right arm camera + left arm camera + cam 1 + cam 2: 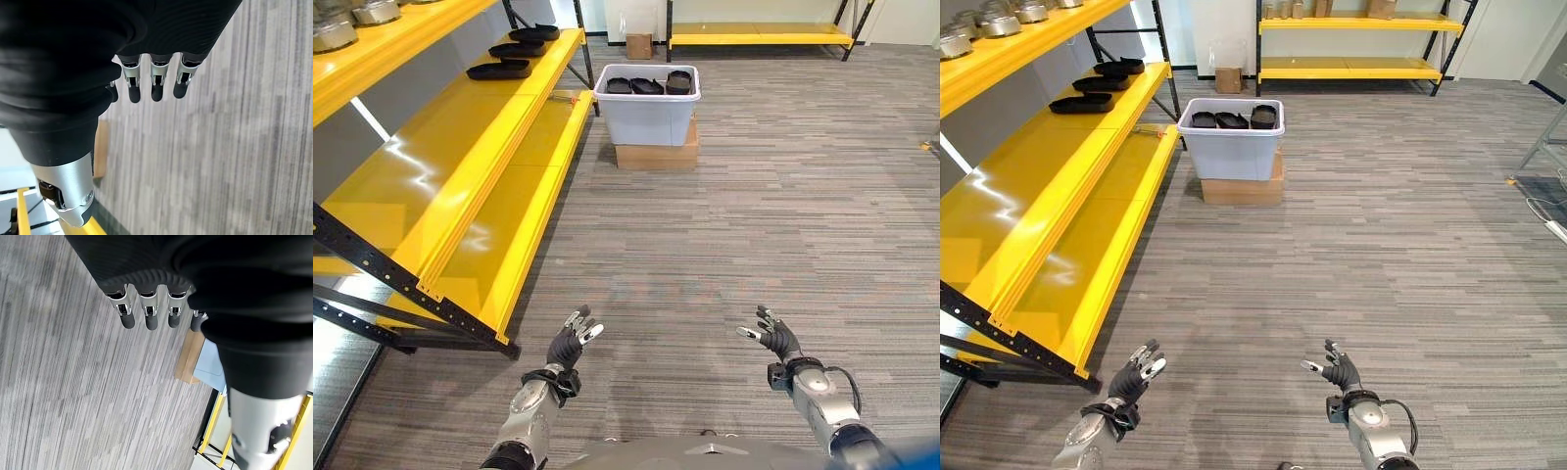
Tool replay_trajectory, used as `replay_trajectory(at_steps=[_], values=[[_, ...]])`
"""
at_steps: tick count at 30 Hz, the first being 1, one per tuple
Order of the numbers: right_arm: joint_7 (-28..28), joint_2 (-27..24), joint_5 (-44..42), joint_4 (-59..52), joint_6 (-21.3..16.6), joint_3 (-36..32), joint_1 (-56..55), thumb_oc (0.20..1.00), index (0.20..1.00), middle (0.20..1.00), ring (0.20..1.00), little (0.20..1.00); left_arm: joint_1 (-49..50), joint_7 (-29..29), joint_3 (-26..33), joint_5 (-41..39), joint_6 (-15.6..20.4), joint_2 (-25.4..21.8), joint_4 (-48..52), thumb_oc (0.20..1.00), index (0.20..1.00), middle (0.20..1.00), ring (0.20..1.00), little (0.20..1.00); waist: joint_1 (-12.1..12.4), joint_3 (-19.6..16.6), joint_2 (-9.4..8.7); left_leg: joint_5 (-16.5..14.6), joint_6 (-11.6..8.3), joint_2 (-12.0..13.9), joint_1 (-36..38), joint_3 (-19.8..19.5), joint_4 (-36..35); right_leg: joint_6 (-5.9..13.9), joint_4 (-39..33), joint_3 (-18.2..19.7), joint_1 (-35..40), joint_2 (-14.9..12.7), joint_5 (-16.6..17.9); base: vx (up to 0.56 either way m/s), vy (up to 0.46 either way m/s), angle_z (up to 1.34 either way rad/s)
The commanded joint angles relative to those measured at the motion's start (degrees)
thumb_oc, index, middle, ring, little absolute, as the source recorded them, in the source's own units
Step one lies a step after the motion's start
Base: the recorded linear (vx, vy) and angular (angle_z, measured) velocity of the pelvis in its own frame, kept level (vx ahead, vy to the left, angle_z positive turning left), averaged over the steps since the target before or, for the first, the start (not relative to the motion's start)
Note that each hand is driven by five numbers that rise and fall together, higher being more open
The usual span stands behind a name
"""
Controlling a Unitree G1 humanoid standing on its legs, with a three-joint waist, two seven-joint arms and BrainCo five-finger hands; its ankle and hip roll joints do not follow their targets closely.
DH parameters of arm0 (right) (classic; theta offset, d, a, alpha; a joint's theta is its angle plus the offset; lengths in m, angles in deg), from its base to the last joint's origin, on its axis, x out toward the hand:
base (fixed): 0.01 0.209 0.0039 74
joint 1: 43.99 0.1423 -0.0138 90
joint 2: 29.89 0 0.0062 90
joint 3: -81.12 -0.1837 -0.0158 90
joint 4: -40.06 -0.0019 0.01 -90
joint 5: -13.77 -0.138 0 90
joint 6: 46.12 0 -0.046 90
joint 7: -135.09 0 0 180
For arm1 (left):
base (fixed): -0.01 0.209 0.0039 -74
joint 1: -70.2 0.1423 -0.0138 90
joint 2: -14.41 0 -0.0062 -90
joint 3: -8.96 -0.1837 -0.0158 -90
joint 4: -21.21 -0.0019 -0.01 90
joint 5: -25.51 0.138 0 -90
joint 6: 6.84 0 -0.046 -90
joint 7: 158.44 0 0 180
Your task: Move parts from the plastic box to the shelf.
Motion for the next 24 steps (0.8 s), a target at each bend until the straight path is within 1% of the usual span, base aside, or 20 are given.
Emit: replay_trajectory(at_steps=[1,2,3,5,7,9,11,13,17,19,21,23,24], values=[[3.47,-0.16,0.35,-0.80,-2.14,-1.04,3.59,1.000,1.000,1.000,1.000,1.000,-2.27,6.29,-0.35,-4.35,-2.05,-0.56,2.56,1.000,1.000,1.000,1.000,1.000,0.08,-0.21,-1.41,4.05,-4.34,3.69,-0.52,1.14,-0.25,5.69,-0.58,-2.13,1.93,-5.63,3.10,0.00,0.000,0.00],[4.79,-0.15,1.58,-0.71,-1.90,-1.24,3.71,1.000,1.000,1.000,1.000,1.000,-2.05,9.98,-0.43,-6.73,-5.04,-0.28,2.59,1.000,1.000,1.000,1.000,1.000,0.07,-0.22,-1.39,3.97,-4.30,3.71,-0.52,1.22,-0.18,5.68,-0.48,-2.16,1.90,-5.67,3.05,0.00,0.000,0.00],[5.31,-0.32,1.97,-0.30,-1.42,-1.45,4.04,1.000,1.000,1.000,1.000,1.000,-1.73,9.68,-0.57,-6.30,-4.81,-0.05,2.47,1.000,1.000,1.000,1.000,1.000,0.04,-0.21,-1.35,3.87,-4.23,3.68,-0.49,1.31,-0.12,5.70,-0.38,-2.13,1.83,-5.72,3.01,-0.01,0.041,-0.01],[5.16,-0.51,1.67,-0.27,-2.00,-1.38,4.67,1.000,1.000,1.000,1.000,1.000,-1.51,6.99,-0.76,-5.09,-2.81,0.08,1.83,1.000,1.000,1.000,1.000,1.000,0.03,-0.12,-1.33,3.71,-4.10,3.55,-0.44,1.32,-0.02,5.68,-0.10,-2.05,1.63,-5.68,2.92,-0.01,0.055,-0.02],[4.83,-0.55,1.98,-0.63,-2.49,-1.02,4.97,1.000,1.000,1.000,1.000,1.000,-1.81,6.54,-0.70,-6.48,-2.97,0.11,1.71,1.000,1.000,1.000,1.000,1.000,0.06,-0.18,-1.37,3.57,-3.91,3.41,-0.44,1.22,0.03,5.56,-0.01,-1.90,1.64,-5.58,2.73,0.00,0.060,0.00],[4.89,-0.73,3.44,-2.16,-2.60,-0.91,4.76,1.000,1.000,1.000,1.000,1.000,-1.94,7.09,-0.06,-5.68,-3.25,-0.27,2.40,1.000,1.000,1.000,1.000,1.000,0.04,-0.29,-1.42,3.35,-3.66,3.11,-0.56,0.85,0.12,5.70,0.20,-1.44,1.60,-5.72,2.58,0.02,0.115,0.00],[5.82,-0.79,2.44,-3.92,-1.27,-1.47,4.01,1.000,1.000,1.000,1.000,1.000,-1.67,7.06,-0.03,-3.57,-3.28,-0.37,3.14,1.000,1.000,1.000,1.000,1.000,-0.08,-0.41,-1.46,3.52,-3.55,2.65,-0.27,0.63,-0.65,6.21,0.37,-1.27,1.42,-6.07,2.93,0.01,0.125,-0.02],[6.21,-0.63,1.00,-4.20,-0.84,-1.92,3.56,1.000,1.000,1.000,1.000,1.000,-1.69,6.51,-0.48,-2.63,-2.90,-0.42,3.61,1.000,1.000,1.000,1.000,1.000,-0.19,-0.31,-1.39,3.58,-3.38,2.39,-0.38,0.07,-0.81,6.50,1.01,-0.87,0.88,-6.46,3.08,-0.02,0.119,-0.01],[7.15,-0.02,0.62,-3.79,-2.04,-2.40,2.99,1.000,1.000,1.000,1.000,1.000,-2.08,6.53,-1.10,-3.30,-2.82,-0.55,3.50,1.000,1.000,1.000,1.000,1.000,-0.44,-0.04,-1.29,3.08,-2.61,1.54,-0.42,-0.67,-0.86,7.02,2.82,0.22,-0.30,-7.20,2.85,-0.01,0.131,0.01],[9.30,0.40,1.14,-4.16,-3.27,-2.89,2.74,1.000,1.000,1.000,1.000,1.000,-2.22,6.96,-1.58,-3.66,-3.30,-0.70,3.36,1.000,1.000,1.000,1.000,1.000,-0.69,0.44,-1.23,2.52,-1.52,0.86,-0.57,-1.53,-0.59,7.32,6.00,1.61,-1.42,-7.85,1.90,0.00,0.192,-0.02],[9.44,0.47,0.83,-4.16,-3.31,-3.11,2.83,1.000,1.000,1.000,1.000,1.000,-2.30,7.00,-1.79,-3.74,-3.28,-0.75,3.21,1.000,1.000,1.000,1.000,1.000,-0.77,0.53,-1.19,2.32,-1.21,0.70,-0.62,-1.60,-0.42,7.36,7.11,1.98,-1.69,-8.05,1.40,0.01,0.135,-0.03],[10.06,0.65,-0.68,-4.38,-3.52,-3.38,3.20,1.000,1.000,1.000,1.000,1.000,-2.90,7.17,-2.24,-4.25,-3.02,-0.86,2.53,1.000,1.000,1.000,1.000,1.000,-0.96,0.91,-1.09,1.75,-0.13,0.06,-1.09,-2.07,0.13,7.03,10.58,3.09,-2.56,-8.06,-0.53,0.00,0.199,-0.01],[10.13,0.75,-0.75,-4.25,-3.61,-3.42,3.31,1.000,1.000,1.000,1.000,1.000,-3.33,7.05,-2.67,-4.61,-3.30,-0.82,2.31,1.000,1.000,1.000,1.000,1.000,-1.15,1.15,-1.03,1.55,0.29,-0.17,-1.23,-2.48,0.27,7.11,12.28,3.66,-3.45,-8.24,-0.74,0.00,0.138,-0.01]])
